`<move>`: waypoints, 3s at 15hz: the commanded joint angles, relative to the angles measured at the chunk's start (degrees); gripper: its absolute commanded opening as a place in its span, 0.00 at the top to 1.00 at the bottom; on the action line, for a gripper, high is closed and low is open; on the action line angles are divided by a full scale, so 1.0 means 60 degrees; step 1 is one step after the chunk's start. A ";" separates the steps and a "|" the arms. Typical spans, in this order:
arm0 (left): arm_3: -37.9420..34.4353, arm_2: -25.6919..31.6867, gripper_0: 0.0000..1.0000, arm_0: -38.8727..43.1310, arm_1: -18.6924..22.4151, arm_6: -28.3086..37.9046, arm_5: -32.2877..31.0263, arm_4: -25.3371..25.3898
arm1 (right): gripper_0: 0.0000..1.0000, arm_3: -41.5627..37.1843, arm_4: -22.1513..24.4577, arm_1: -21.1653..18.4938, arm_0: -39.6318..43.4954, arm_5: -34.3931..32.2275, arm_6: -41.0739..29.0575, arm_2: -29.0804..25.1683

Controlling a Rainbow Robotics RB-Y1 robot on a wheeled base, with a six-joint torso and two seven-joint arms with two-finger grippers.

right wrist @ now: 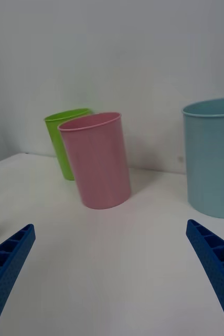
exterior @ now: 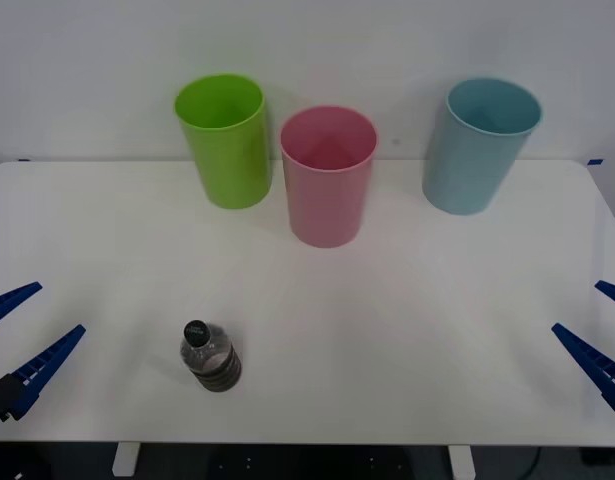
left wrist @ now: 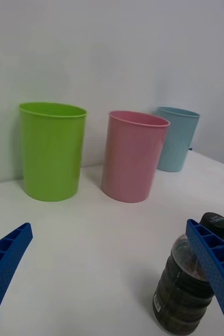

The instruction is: Grasp the object on the table and drop it into the matching bin: aluminum can to the light blue bin, PET bottle to the pink bin.

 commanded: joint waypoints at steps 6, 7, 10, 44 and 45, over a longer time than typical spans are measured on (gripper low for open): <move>0.0043 -0.0093 0.00 0.0446 -0.0186 0.0015 0.0051 0.0275 | 0.00 0.0000 0.0000 0.0000 0.0000 0.0000 0.0000 0.0000; 0.0043 -0.0093 0.00 0.0490 -0.0127 -0.0015 0.0095 0.0290 | 0.00 0.0000 0.0000 0.0000 0.0000 0.0000 0.0000 0.0000; 0.0130 -0.0239 0.00 0.0622 -0.0054 -0.0220 0.0124 0.0026 | 0.00 0.0000 0.0000 0.0000 0.0000 0.0000 0.0000 0.0000; 0.3148 -0.2642 0.00 -0.1590 -0.1226 -0.3984 -0.0359 -0.2288 | 0.00 0.0000 0.0000 0.0000 0.0000 0.0000 0.0000 0.0000; 0.3148 -0.2627 0.00 -0.1663 -0.1372 -0.3984 -0.0345 -0.2464 | 0.00 0.0000 0.0000 0.0000 0.0000 0.0000 0.0000 0.0000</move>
